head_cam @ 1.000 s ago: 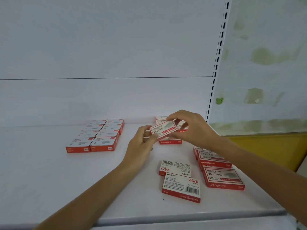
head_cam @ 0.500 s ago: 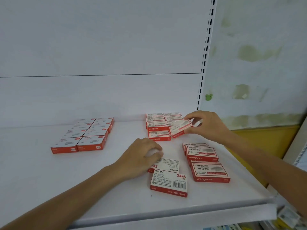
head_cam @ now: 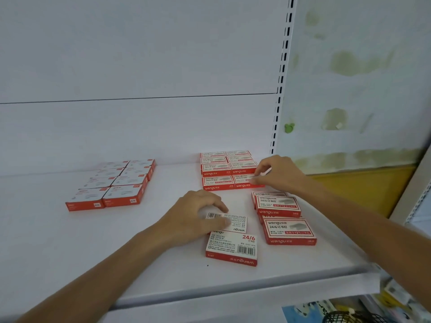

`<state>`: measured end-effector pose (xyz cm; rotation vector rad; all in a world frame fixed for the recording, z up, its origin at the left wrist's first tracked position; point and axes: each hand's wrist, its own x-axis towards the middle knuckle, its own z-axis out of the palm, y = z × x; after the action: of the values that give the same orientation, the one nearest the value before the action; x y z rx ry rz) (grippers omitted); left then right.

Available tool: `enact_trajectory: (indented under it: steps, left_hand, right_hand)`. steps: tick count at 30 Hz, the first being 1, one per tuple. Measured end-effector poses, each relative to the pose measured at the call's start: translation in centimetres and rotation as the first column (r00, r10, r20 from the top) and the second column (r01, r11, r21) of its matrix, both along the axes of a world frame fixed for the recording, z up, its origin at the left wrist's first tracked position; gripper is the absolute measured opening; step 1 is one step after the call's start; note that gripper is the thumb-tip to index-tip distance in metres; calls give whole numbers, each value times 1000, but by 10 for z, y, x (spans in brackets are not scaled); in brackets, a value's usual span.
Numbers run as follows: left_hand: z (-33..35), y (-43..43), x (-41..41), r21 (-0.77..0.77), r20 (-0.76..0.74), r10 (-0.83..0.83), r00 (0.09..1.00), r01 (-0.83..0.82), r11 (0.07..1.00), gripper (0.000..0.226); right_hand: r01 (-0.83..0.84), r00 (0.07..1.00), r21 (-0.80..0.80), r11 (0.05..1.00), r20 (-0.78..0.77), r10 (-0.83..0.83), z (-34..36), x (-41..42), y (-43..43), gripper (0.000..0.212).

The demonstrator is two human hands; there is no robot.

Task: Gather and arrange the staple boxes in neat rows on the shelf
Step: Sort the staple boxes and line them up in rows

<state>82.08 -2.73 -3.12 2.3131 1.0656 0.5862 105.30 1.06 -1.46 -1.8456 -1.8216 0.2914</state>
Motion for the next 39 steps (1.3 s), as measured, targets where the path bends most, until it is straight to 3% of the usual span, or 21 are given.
enact_trajectory:
  steps: [4,10,13,15,17,19,21,26,29,32,36,39]
  left_hand:
    - [0,-1,-1,-16,13,18,1000,-18,1000,14]
    - [1,-9,-4,-73,244,-36,969,55,996,21]
    - [2,-11,-4,-61,319,-3,948,24,998,27]
    - [5,-10,-5,9,371,30,928,-37,999,30]
    - [9,-6,-7,162,393,12,919,-82,983,31]
    - [11,-1,-8,303,383,-5,924,-121,945,30]
    - [11,2,-9,373,388,-4,921,-153,915,26]
    - [7,5,-11,482,392,-5,920,-201,853,21]
    - [9,7,-13,329,475,144,868,-327,886,42]
    - [10,6,-10,122,484,266,834,-365,923,38]
    - [11,2,2,-149,552,296,779,-257,955,31]
    - [15,3,10,-444,647,385,658,-85,892,33]
  right_hand:
    - [27,1000,-18,999,-2,-27,0,2,-2,34]
    - [44,999,-32,998,25,-44,0,1,-6,32]
    - [71,995,53,996,68,-74,4,-2,-8,31]
    - [40,996,185,982,69,-53,11,-8,-14,27]
    - [-99,995,219,971,27,96,20,-20,-23,25]
    - [-312,941,99,945,-107,322,29,-36,-35,21]
    - [-450,873,-24,892,-219,435,31,-51,-43,23]
    - [-450,879,56,891,-148,453,27,-62,-44,34]
    - [-380,914,201,903,-67,399,29,-57,-42,39]
    - [-329,935,267,906,-38,351,29,-51,-37,41]
    - [-282,953,336,899,-10,302,23,-55,-29,43]
    - [-310,945,310,899,-8,328,19,-64,-30,48]
